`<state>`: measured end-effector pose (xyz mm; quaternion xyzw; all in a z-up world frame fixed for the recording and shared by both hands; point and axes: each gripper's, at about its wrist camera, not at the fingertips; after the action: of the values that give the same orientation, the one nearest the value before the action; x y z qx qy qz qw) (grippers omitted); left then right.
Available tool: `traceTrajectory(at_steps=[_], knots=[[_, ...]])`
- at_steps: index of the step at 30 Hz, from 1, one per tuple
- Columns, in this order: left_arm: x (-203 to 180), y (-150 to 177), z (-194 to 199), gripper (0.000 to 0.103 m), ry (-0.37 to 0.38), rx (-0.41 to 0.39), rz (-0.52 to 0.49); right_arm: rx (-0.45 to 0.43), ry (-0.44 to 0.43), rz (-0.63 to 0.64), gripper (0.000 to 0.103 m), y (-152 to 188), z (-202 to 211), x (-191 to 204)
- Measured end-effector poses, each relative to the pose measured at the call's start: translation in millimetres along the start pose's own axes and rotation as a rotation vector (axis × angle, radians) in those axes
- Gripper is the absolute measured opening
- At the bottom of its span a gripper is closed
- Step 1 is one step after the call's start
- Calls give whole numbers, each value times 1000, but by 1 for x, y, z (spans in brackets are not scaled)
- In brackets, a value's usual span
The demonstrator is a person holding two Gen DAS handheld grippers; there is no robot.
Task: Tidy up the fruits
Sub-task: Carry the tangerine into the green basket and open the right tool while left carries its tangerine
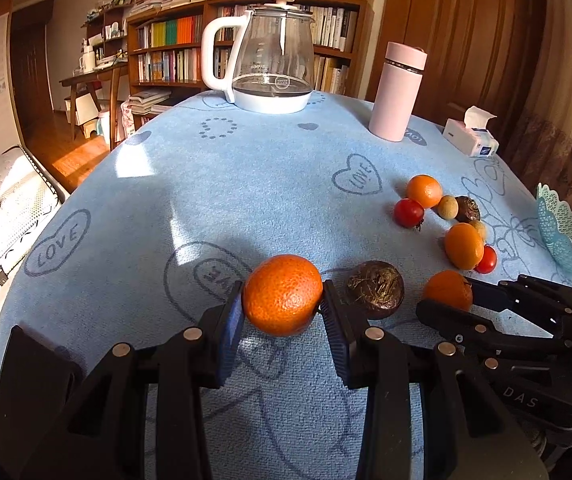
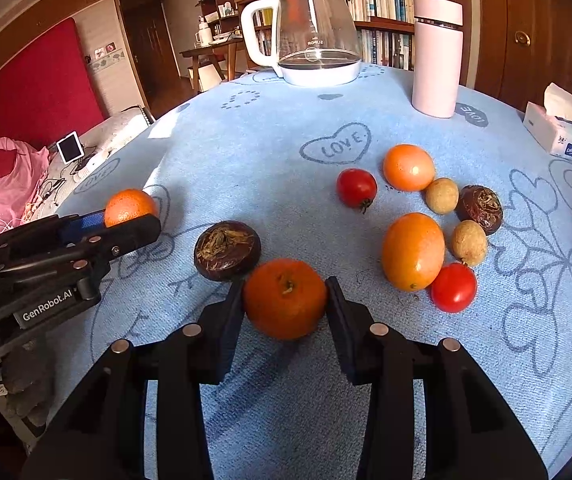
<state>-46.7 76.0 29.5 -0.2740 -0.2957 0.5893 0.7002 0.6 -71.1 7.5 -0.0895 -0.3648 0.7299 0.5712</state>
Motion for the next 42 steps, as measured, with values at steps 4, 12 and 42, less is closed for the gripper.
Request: traceTrajectory(at_steps=[4,12,42], knots=[[0,0,0,38,-6,2,1,-9,-3,2,41,0,2,1],[-1,0,1,38,-20,1,-4,-37,-20,-6,41,-1,11,1],[-6,-3,10,38,-47,-27,-7,-137,-13,-74,41,-10,36,-14]])
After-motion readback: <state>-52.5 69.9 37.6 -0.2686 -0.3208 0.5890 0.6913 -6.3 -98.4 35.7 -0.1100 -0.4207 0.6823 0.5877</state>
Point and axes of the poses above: each gripper's, at about its wrist camera, not at the fingertips, and z roughly against the way its jaws point, x to its left, y to its underside, and after that the axes turned 15 degrees about -z, right-handed
